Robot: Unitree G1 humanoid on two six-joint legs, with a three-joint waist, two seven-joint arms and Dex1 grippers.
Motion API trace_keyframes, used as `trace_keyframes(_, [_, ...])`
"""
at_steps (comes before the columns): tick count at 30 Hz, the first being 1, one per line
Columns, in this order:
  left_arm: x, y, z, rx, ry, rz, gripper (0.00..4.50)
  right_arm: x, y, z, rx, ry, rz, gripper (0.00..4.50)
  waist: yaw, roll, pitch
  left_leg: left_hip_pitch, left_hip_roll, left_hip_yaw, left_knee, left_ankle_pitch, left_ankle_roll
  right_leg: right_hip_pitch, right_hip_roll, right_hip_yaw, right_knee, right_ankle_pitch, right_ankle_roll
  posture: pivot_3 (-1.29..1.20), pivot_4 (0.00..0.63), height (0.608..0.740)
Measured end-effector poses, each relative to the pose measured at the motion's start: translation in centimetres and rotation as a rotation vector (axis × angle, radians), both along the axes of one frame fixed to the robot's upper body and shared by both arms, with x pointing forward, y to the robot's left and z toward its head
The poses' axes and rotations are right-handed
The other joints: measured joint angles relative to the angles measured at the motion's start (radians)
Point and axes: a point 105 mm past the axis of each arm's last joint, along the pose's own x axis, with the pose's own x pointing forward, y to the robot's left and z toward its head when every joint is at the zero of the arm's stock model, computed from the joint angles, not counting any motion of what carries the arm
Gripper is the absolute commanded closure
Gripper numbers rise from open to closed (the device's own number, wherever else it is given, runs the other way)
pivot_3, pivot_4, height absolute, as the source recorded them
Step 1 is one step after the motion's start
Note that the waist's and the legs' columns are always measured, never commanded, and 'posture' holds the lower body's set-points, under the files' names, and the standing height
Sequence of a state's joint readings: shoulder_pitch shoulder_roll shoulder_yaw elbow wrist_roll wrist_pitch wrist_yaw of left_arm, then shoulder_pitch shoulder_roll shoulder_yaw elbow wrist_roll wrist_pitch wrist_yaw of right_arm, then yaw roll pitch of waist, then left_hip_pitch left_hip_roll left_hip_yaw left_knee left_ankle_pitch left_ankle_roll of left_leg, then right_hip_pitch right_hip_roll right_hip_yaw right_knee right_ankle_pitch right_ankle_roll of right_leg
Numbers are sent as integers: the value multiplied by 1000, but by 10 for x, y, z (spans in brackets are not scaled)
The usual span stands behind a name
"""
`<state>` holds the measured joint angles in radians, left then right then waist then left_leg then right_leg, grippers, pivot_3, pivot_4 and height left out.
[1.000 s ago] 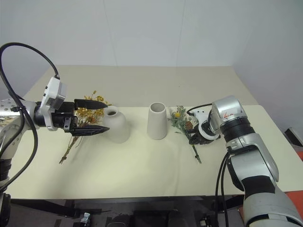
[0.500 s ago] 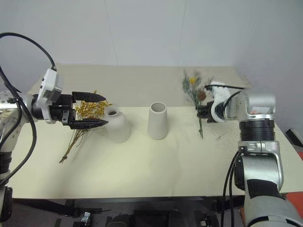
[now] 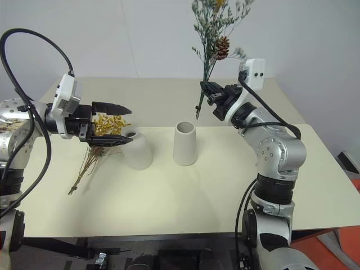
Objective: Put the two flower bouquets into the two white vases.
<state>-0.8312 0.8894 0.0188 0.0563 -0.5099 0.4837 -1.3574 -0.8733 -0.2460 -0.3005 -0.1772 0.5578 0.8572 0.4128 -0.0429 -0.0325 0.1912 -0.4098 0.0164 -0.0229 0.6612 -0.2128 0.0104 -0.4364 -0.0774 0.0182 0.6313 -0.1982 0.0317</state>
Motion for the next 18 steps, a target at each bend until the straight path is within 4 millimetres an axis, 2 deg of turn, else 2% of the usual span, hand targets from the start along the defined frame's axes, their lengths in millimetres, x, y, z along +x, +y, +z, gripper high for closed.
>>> trace_keyframes(5, [0, 0, 0, 2, -1, 1, 0, -6, 18, -10, 20, 10, 93, 4484, -1, 0, 0, 0, 0, 0, 0, 0, 0, 0, 0, 0, 0, 0, 0, 0, 150, 740])
trace_keyframes(11, [0, 2, -1, 6, 1, 7, 0, -10, 40, -31, 4, 11, 146, 4484, -1, 0, 0, 0, 0, 0, 0, 0, 0, 0, 0, 0, 1, 0, -1, 0, 150, 740])
trace_keyframes(18, [-1, 3, -2, 10, 4, 12, 0, 0, 42, -41, -15, -12, 104, 4484, 0, 0, 0, 0, 0, 0, 0, 0, 0, -1, 0, 0, 0, 0, -1, 0, 150, 740])
